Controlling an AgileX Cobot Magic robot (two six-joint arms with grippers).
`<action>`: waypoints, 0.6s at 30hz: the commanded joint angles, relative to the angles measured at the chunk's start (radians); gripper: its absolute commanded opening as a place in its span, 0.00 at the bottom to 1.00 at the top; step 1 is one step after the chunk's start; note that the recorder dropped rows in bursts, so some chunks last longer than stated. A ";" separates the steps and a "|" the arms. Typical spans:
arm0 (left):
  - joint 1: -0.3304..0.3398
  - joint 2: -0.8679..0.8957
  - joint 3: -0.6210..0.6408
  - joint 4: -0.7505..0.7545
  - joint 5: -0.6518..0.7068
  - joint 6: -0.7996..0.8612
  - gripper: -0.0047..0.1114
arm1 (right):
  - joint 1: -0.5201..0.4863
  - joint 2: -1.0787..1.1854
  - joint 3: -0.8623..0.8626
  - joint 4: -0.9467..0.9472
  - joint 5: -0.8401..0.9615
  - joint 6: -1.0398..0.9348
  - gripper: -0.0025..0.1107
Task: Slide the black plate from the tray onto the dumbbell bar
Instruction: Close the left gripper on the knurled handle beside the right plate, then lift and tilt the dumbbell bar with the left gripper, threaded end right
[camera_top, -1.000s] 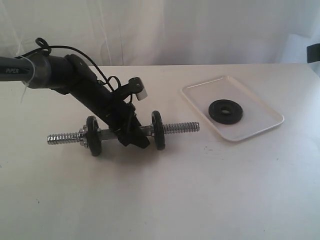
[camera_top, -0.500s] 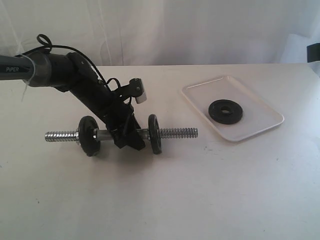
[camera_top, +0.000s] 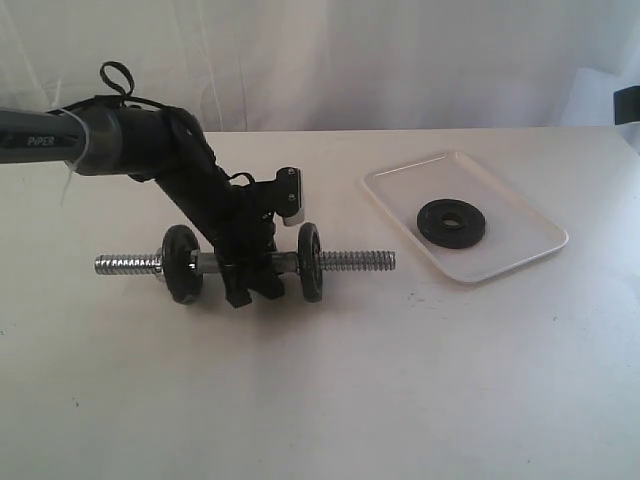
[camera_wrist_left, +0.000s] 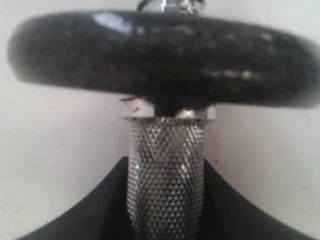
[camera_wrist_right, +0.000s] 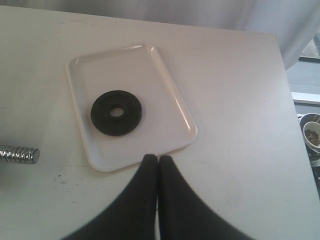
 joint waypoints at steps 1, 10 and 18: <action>-0.016 0.034 0.019 -0.006 0.031 -0.014 0.41 | 0.001 0.002 0.002 0.000 -0.013 -0.009 0.02; -0.016 0.034 0.019 -0.033 0.020 -0.014 0.04 | 0.001 0.002 0.002 0.000 -0.013 -0.009 0.02; -0.016 0.027 0.019 -0.083 0.030 -0.021 0.04 | 0.001 0.002 0.002 0.000 -0.021 -0.009 0.02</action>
